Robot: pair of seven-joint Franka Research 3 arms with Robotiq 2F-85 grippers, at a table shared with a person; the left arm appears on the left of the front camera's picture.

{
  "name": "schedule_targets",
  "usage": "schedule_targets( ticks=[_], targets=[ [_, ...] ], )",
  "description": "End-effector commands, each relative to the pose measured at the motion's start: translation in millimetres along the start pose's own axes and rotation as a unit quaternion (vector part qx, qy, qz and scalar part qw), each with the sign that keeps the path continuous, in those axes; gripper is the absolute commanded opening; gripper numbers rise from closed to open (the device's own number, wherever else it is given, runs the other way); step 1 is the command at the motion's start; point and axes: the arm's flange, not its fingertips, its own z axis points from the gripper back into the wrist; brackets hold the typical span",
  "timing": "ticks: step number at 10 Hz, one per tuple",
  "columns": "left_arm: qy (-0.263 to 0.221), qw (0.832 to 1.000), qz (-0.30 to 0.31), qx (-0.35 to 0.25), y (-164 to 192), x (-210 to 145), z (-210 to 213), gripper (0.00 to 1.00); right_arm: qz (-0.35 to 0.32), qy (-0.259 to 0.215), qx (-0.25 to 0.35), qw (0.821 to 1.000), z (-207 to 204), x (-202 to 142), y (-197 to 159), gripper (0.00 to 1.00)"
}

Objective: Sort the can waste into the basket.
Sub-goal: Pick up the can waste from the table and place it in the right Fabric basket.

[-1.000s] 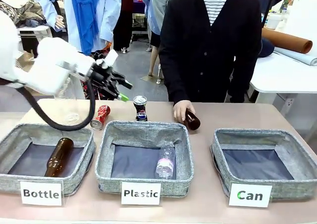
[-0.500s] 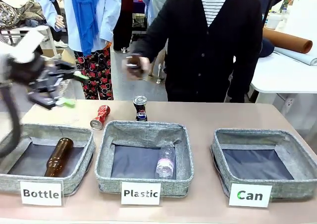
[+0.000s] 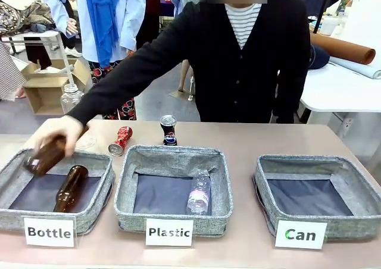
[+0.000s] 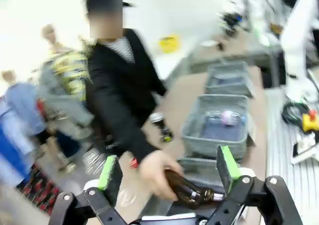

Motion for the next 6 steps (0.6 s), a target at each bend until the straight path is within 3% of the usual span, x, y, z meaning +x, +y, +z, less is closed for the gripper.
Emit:
schedule_targets(
  ticks=[1, 3, 5, 6],
  targets=[
    [-0.097, 0.987, 0.036, 0.124, -13.5, -43.9, 51.9, 1.00, 0.012, -0.006, 0.014, 1.000, -1.2, 2.2, 0.4, 1.00],
    [-0.159, 0.974, 0.035, 0.159, -39.5, -90.9, 77.0, 1.00, 0.012, -0.006, 0.014, 1.000, -1.2, 2.2, 0.4, 1.00],
    [-0.183, 0.970, 0.005, 0.162, -47.0, -94.0, 76.9, 1.00, 0.012, -0.006, 0.014, 1.000, -1.2, 2.2, 0.4, 1.00],
    [-0.173, 0.973, 0.002, 0.156, -42.5, -86.1, 70.9, 1.00, 0.012, -0.006, 0.014, 1.000, -1.2, 2.2, 0.4, 1.00]
  ],
)
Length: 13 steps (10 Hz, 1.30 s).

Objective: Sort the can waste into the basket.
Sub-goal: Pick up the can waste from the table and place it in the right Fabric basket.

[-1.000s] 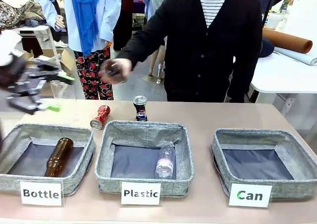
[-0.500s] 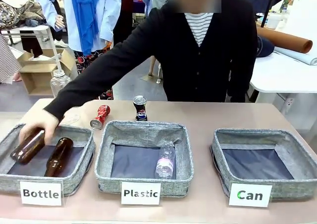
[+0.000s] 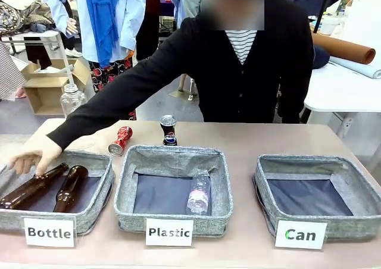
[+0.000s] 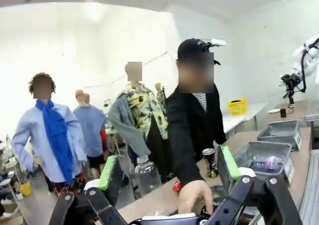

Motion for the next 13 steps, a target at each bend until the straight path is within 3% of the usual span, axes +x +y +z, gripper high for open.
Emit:
schedule_targets(
  ticks=[1, 3, 6, 10, 11, 13],
  targets=[
    [0.022, 0.999, -0.017, -0.026, 11.7, 13.8, -28.8, 1.00, 0.012, -0.006, 0.014, 1.000, -1.0, 2.2, 0.3, 1.00],
    [0.084, 0.993, -0.028, -0.071, 22.0, 28.3, -96.9, 1.00, 0.012, -0.006, 0.014, 1.000, -1.0, 2.2, 0.3, 1.00],
    [0.186, 0.956, -0.066, -0.218, 19.5, 28.4, -258.3, 1.00, 0.012, -0.006, 0.014, 1.000, -1.0, 2.2, 0.3, 1.00],
    [0.311, 0.874, -0.113, -0.356, -35.0, -69.8, -477.6, 1.00, 0.012, -0.006, 0.014, 1.000, -1.0, 2.2, 0.3, 1.00],
    [0.332, 0.855, -0.127, -0.378, -50.3, -94.2, -514.2, 1.00, 0.012, -0.006, 0.014, 1.000, -1.0, 2.2, 0.3, 1.00],
    [0.345, 0.835, -0.107, -0.415, -57.9, -133.9, -555.6, 1.00, 0.012, -0.006, 0.014, 1.000, -1.0, 2.2, 0.3, 1.00]
  ],
)
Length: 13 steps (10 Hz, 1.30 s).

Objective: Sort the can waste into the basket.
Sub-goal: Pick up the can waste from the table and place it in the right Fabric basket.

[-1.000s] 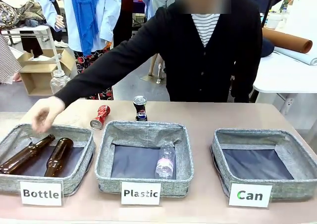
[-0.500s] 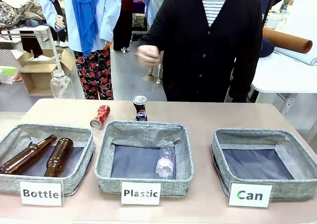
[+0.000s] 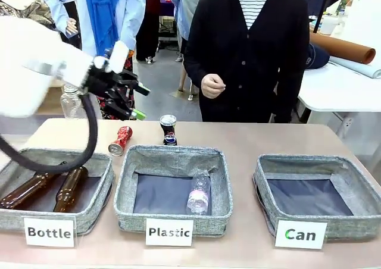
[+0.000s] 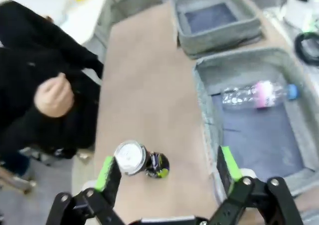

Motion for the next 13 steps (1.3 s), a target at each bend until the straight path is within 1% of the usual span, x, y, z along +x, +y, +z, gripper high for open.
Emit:
schedule_targets(
  ticks=[1, 2, 3, 4, 5, 6, 7, 8, 9, 10, 11, 12, 13],
  targets=[
    [-0.001, 0.999, 0.050, -0.019, 31.4, -11.8, 14.0, 1.00, 0.012, -0.007, 0.014, 1.000, -0.5, 2.4, 0.1, 1.00],
    [0.000, 1.000, 0.000, 0.000, 0.0, 0.0, 0.0, 1.00, 0.012, -0.007, 0.014, 1.000, -0.5, 2.4, 0.1, 1.00],
    [0.000, 1.000, 0.000, 0.000, 0.0, 0.0, 0.0, 1.00, 0.012, -0.007, 0.014, 1.000, -0.5, 2.4, 0.1, 1.00],
    [0.006, 1.000, 0.019, -0.013, 19.1, -19.2, -10.7, 1.00, 0.012, -0.007, 0.014, 1.000, -0.5, 2.4, 0.1, 1.00],
    [0.009, 0.999, 0.021, -0.026, 17.0, -29.2, -18.9, 1.00, 0.012, -0.007, 0.014, 1.000, -0.5, 2.4, 0.1, 1.00],
    [0.005, 0.998, 0.038, -0.041, 17.5, -40.8, -26.9, 1.00, 0.012, -0.007, 0.014, 1.000, -0.5, 2.4, 0.1, 1.00],
    [0.006, 0.998, 0.051, -0.027, 25.8, -50.8, -31.6, 1.00, 0.012, -0.007, 0.014, 1.000, -0.5, 2.4, 0.1, 1.00],
    [-0.002, 0.997, 0.057, -0.046, 30.1, -60.9, -37.0, 1.00, 0.012, -0.007, 0.014, 1.000, -0.5, 2.4, 0.1, 1.00],
    [-0.009, 0.996, 0.070, -0.051, 30.0, -69.4, -43.2, 1.00, 0.012, -0.007, 0.014, 1.000, -0.5, 2.4, 0.1, 1.00],
    [-0.029, 0.994, 0.070, -0.082, 30.6, -75.4, -39.7, 1.00, 0.012, -0.007, 0.014, 1.000, -0.5, 2.4, 0.1, 1.00],
    [-0.068, 0.995, 0.034, -0.070, 15.5, -65.6, 6.4, 1.00, 0.012, -0.007, 0.014, 1.000, -0.5, 2.4, 0.1, 1.00],
    [-0.102, 0.993, -0.007, -0.057, -21.0, -49.0, 69.5, 1.00, 0.012, -0.007, 0.014, 1.000, -0.5, 2.4, 0.1, 1.00],
    [-0.117, 0.992, -0.023, -0.032, -62.5, -33.6, 127.0, 1.00, 0.012, -0.007, 0.014, 1.000, -0.5, 2.4, 0.1, 1.00]
  ],
)
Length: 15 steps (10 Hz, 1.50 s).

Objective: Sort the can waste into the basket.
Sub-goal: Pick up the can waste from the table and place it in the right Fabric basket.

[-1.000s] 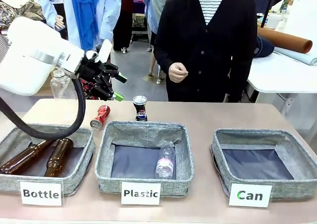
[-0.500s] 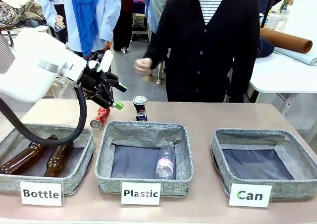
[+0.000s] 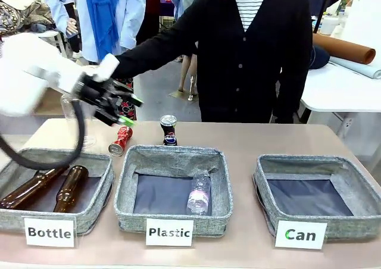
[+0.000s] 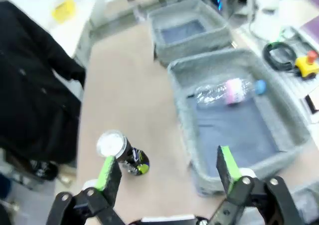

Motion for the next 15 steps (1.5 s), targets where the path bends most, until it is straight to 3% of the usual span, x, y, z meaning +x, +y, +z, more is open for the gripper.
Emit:
schedule_targets(
  ticks=[1, 3, 4, 6, 8, 9, 10, 11, 12, 13, 14, 15],
  targets=[
    [-0.029, 0.998, -0.031, 0.055, -109.8, 46.2, 101.2, 1.00, 0.012, -0.006, 0.014, 1.000, -0.9, 2.3, 0.1, 1.00],
    [-0.038, 0.990, -0.007, 0.134, -181.3, 48.4, 158.2, 1.00, 0.012, -0.006, 0.014, 1.000, -0.9, 2.3, 0.1, 1.00],
    [-0.055, 0.978, 0.036, 0.197, -197.2, 31.1, 183.7, 1.00, 0.012, -0.006, 0.014, 1.000, -0.9, 2.3, 0.1, 1.00],
    [-0.151, 0.963, 0.062, 0.216, -213.9, -27.6, 214.3, 1.00, 0.012, -0.006, 0.014, 1.000, -0.9, 2.3, 0.1, 1.00],
    [-0.175, 0.945, 0.102, 0.257, -209.4, -55.6, 227.5, 1.00, 0.012, -0.006, 0.014, 1.000, -0.9, 2.3, 0.1, 1.00],
    [-0.178, 0.918, 0.142, 0.325, -207.8, -63.4, 239.4, 1.00, 0.012, -0.006, 0.014, 1.000, -0.9, 2.3, 0.1, 1.00],
    [-0.194, 0.846, 0.191, 0.459, -219.2, -72.1, 256.7, 1.00, 0.012, -0.006, 0.014, 1.000, -0.9, 2.3, 0.1, 1.00],
    [-0.244, 0.774, 0.170, 0.559, -242.6, -80.3, 272.7, 1.00, 0.012, -0.006, 0.014, 1.000, -0.9, 2.3, 0.1, 1.00],
    [-0.262, 0.685, 0.150, 0.663, -269.9, -91.4, 280.8, 1.00, 0.012, -0.006, 0.014, 1.000, -0.9, 2.3, 0.1, 1.00],
    [-0.256, 0.626, 0.151, 0.721, -294.0, -104.9, 276.5, 1.00, 0.012, -0.006, 0.014, 1.000, -0.9, 2.3, 0.1, 1.00],
    [-0.264, 0.617, 0.152, 0.725, -310.4, -117.5, 271.8, 1.00, 0.012, -0.006, 0.014, 1.000, -0.9, 2.3, 0.1, 1.00],
    [-0.271, 0.623, 0.147, 0.719, -316.6, -121.5, 270.7, 1.00, 0.012, -0.006, 0.014, 1.000, -0.9, 2.3, 0.1, 1.00]
  ],
)
